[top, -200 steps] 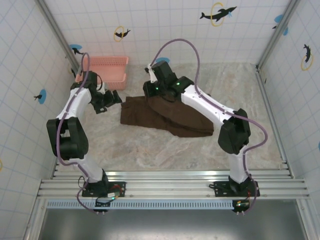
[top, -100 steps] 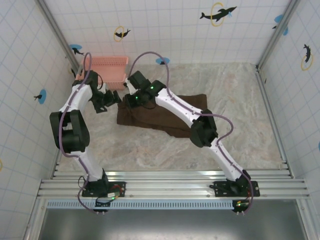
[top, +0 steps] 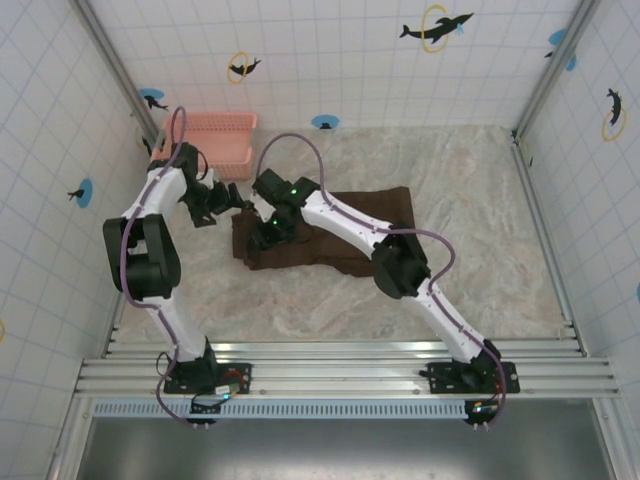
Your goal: Roll up the long pants
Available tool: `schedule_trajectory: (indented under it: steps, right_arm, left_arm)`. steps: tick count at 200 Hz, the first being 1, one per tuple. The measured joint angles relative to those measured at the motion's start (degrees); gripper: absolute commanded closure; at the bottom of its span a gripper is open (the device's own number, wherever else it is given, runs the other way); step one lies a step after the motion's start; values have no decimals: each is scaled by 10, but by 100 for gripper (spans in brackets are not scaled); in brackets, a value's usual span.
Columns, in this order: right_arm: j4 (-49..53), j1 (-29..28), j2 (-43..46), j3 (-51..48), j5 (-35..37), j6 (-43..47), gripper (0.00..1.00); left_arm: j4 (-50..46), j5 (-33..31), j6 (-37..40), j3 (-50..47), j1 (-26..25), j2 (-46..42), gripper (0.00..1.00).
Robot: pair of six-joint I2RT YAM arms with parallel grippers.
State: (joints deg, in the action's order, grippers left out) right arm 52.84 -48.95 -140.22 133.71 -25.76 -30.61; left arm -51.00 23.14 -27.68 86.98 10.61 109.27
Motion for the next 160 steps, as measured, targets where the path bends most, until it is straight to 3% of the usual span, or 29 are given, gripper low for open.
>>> schedule_trajectory:
  steps: [24, 51, 75, 89, 113, 160]
  right_arm:
    - [-16, 48, 83, -51, 7, 5, 38]
    - [-41, 161, 208, -165, 29, 21, 36]
    - [-34, 276, 274, -249, 72, 50, 38]
    - [-21, 308, 278, -264, 86, 64, 39]
    - [-10, 285, 269, -272, 86, 72, 40]
    - [-74, 145, 181, -257, 26, 40, 43]
  left_arm:
    - [-14, -17, 24, 20, -1, 1, 3]
    - [-24, -35, 53, 50, -20, -4, 2]
    - [-27, -40, 69, 69, -77, -14, 2]
    - [-27, -37, 68, 68, -112, -16, 3]
    - [-17, -24, 59, 45, -138, -16, 3]
    - [-21, -28, 39, 31, -120, -17, 2]
